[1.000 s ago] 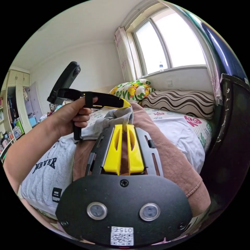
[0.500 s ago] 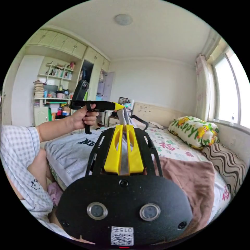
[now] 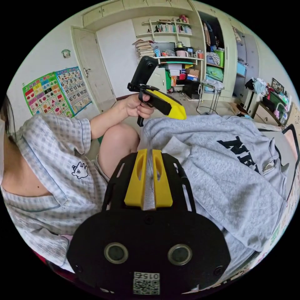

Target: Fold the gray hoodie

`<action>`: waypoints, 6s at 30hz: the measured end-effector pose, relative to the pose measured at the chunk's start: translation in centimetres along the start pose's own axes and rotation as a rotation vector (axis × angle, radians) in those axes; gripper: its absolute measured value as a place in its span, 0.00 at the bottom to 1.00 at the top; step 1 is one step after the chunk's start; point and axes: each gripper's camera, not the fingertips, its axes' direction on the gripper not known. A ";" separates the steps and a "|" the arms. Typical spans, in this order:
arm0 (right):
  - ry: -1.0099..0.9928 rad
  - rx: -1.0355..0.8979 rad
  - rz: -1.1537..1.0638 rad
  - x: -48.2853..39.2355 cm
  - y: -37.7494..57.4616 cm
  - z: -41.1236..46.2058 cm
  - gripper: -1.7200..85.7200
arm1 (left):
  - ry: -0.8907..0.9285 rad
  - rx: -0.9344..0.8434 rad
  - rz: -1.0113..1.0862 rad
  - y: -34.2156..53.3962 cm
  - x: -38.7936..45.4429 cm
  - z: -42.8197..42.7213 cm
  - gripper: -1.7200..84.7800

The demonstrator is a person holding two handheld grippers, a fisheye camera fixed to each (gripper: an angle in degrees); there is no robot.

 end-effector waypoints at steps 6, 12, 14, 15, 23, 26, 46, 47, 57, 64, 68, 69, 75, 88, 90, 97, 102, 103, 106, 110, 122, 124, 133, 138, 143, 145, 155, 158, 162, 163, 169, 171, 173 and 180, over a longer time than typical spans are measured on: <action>0.297 -0.117 0.009 -1.3 -0.3 2.9 0.07 | -0.032 -0.110 -0.104 0.0 -2.6 2.0 0.11; 0.191 -0.227 0.015 -0.5 0.2 8.5 0.09 | 0.064 -0.246 -0.129 -0.3 -2.7 5.5 0.08; 0.190 -0.238 0.005 -0.5 0.5 9.3 0.07 | 0.055 -0.245 -0.103 -0.6 -1.9 5.4 0.05; 0.185 -0.223 0.012 -0.5 0.7 9.2 0.04 | 0.038 -0.229 -0.082 -0.9 -1.2 4.9 0.04; 0.106 -0.186 0.015 1.1 3.6 5.5 0.01 | -0.120 -0.252 -0.086 -1.6 0.5 3.1 0.04; 0.264 -0.142 0.115 3.6 7.0 0.1 0.03 | -0.128 -0.190 -0.114 -1.7 0.7 1.4 0.06; 0.851 -0.358 0.481 22.1 26.4 -6.2 0.14 | -0.070 -0.182 -0.129 -35.6 0.3 32.4 0.14; 0.837 -0.308 0.495 22.1 27.1 -6.4 0.13 | -0.081 -0.188 -0.137 -36.3 -0.1 33.8 0.15; 0.886 -0.261 0.571 22.2 31.5 -8.9 0.05 | -0.187 -0.342 -0.103 -43.9 0.6 48.2 0.07; 0.929 -0.352 0.636 23.4 34.7 -9.8 0.05 | -0.245 -0.324 -0.053 -46.5 4.3 51.8 0.06; 0.925 -0.351 0.636 23.6 36.1 -10.2 0.06 | -0.277 -0.326 -0.002 -46.2 6.2 50.9 0.07; 0.908 -0.311 0.652 23.5 36.7 -11.1 0.06 | -0.286 -0.280 0.061 -45.6 7.5 48.5 0.08; 0.865 -0.127 0.687 22.9 39.5 -14.6 0.06 | 0.101 -0.370 0.218 -35.7 14.4 36.3 0.13; 0.800 -0.256 0.715 25.9 44.8 -11.9 0.04 | -0.029 -0.572 0.353 -20.5 22.3 25.8 0.12; 0.780 -0.239 0.724 26.2 45.8 -11.9 0.04 | -0.014 -0.562 0.347 -19.7 21.8 25.4 0.11; 0.724 -0.213 0.752 27.0 49.3 -11.2 0.03 | 0.058 -0.452 0.299 -18.4 18.2 18.7 0.10; 0.674 -0.168 0.782 27.3 51.6 -10.9 0.03 | 0.039 -0.001 0.058 -17.9 9.9 5.6 0.09; 0.630 -0.149 0.812 27.5 52.1 -11.4 0.03 | 0.024 0.148 -0.043 -16.5 6.8 1.4 0.09; 0.609 -0.110 0.853 26.5 51.1 -13.3 0.03 | -0.014 0.386 -0.326 -9.6 -2.6 -6.9 0.11; 0.811 -0.019 0.747 23.3 45.1 -14.1 0.03 | 0.042 0.576 -0.709 3.8 -14.7 -10.7 0.13; 0.320 -0.313 0.020 19.6 13.7 24.1 0.11 | 0.481 0.710 -1.087 23.7 -32.5 -2.0 0.25; 0.258 -0.388 -0.075 17.3 10.2 32.5 0.14 | 0.519 0.757 -1.152 26.2 -34.2 -0.7 0.28; 0.391 -0.861 -0.198 15.5 8.8 51.7 0.17 | 0.861 0.947 -1.262 30.6 -35.9 5.3 0.30; 0.446 -0.915 -0.195 14.4 9.3 54.7 0.12 | 0.864 0.830 -1.184 26.4 -39.0 4.0 0.31; 0.521 -0.883 -0.269 11.9 10.8 55.9 0.06 | 0.785 0.948 -1.195 26.7 -40.3 0.9 0.25; 0.515 -0.847 -0.246 11.5 11.3 56.0 0.06 | 0.762 1.003 -1.204 27.9 -40.7 -0.6 0.19; 0.526 -0.757 -0.228 9.9 13.3 56.7 0.06 | 0.714 1.097 -1.053 29.8 -40.9 -7.7 0.03; 0.529 -0.749 -0.226 9.5 13.6 56.9 0.06 | 0.818 1.061 -1.041 31.6 -39.3 -7.5 0.10; 0.558 -0.749 -0.265 8.7 13.9 57.4 0.06 | 0.943 1.079 -1.106 36.5 -36.1 -6.4 0.17; 0.562 -0.747 -0.269 8.7 13.9 57.5 0.06 | 0.958 1.050 -1.119 37.2 -35.2 -6.0 0.17; 0.567 -0.741 -0.262 8.7 13.4 57.1 0.06 | 1.099 0.926 -1.142 35.2 -34.6 -1.3 0.21; 0.573 -0.742 -0.259 8.6 13.2 56.9 0.06 | 1.083 0.950 -1.188 34.4 -35.8 -0.1 0.21; 0.584 -0.746 -0.265 8.5 13.0 56.7 0.06 | 1.068 0.976 -1.218 33.8 -37.3 1.1 0.21; 0.616 -0.769 -0.291 8.4 11.7 55.3 0.06 | 0.923 1.182 -1.220 33.3 -41.1 2.0 0.15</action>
